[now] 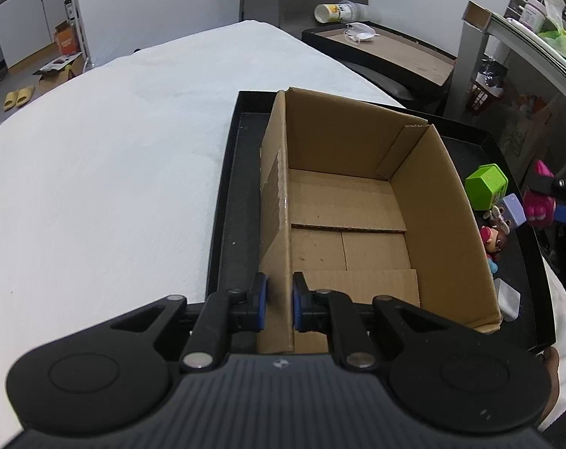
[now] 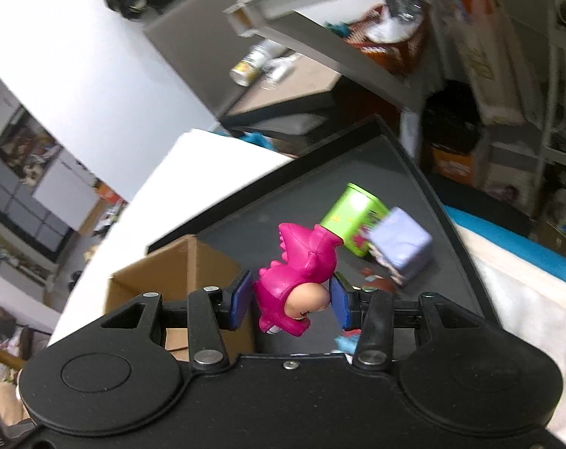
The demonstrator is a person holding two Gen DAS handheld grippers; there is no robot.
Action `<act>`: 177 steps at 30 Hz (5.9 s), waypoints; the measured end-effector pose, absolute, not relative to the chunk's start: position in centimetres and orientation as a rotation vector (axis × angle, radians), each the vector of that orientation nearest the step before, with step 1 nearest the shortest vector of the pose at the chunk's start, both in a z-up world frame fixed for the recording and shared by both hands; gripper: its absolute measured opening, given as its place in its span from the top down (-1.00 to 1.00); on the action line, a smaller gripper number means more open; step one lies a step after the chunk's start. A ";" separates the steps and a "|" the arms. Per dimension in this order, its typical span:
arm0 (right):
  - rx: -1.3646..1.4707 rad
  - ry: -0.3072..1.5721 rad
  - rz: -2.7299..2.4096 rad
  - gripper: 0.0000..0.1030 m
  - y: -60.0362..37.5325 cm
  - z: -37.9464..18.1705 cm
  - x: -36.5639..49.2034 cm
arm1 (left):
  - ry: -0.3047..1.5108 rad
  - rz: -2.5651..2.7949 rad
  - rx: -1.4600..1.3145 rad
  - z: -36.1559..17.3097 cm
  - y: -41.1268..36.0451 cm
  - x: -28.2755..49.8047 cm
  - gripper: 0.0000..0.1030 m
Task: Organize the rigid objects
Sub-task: 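Close the right gripper on the pink dinosaur and lift it, then carry the pink dinosaur into the cardboard box and open the right gripper, then move the right gripper back over the white USB charger, then close the right gripper on the white charger and lift it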
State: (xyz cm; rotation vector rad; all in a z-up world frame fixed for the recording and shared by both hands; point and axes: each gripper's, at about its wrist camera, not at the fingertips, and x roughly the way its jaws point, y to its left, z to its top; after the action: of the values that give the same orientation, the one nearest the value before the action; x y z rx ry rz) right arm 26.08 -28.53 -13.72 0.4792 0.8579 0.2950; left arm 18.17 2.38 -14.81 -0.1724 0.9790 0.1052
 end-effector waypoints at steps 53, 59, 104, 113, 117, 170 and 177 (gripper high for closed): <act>0.118 0.778 0.626 0.00 -14.9 -13.0 26.8 | 0.989 0.069 -0.237 -14.3 2.2 18.3 0.75; 0.123 0.751 0.647 -0.02 -15.6 -11.5 26.0 | 0.997 0.081 -0.230 -14.2 2.2 18.4 0.75; 0.308 1.013 0.290 -0.09 -30.4 -12.1 24.0 | 1.024 0.128 -0.178 -14.6 0.6 17.5 0.76; 0.334 1.147 0.210 -0.11 -31.2 -16.0 24.4 | 1.016 0.125 -0.184 -14.5 0.8 17.2 0.82; 0.323 1.181 0.219 -0.21 -30.6 -16.6 24.4 | 1.014 0.119 -0.180 -14.5 0.9 17.2 0.83; 0.295 1.064 0.307 0.26 -26.9 -15.1 24.8 | 1.013 0.123 -0.161 -14.5 1.0 17.2 0.83; 0.293 1.001 0.352 0.26 -25.6 -13.6 24.7 | 1.016 0.114 -0.165 -14.7 1.3 17.3 0.83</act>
State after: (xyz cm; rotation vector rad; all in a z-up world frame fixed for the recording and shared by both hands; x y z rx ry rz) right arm 24.72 -25.60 -13.64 0.2933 1.0011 0.3516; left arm 17.30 1.26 -14.68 -0.1647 1.0159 0.1136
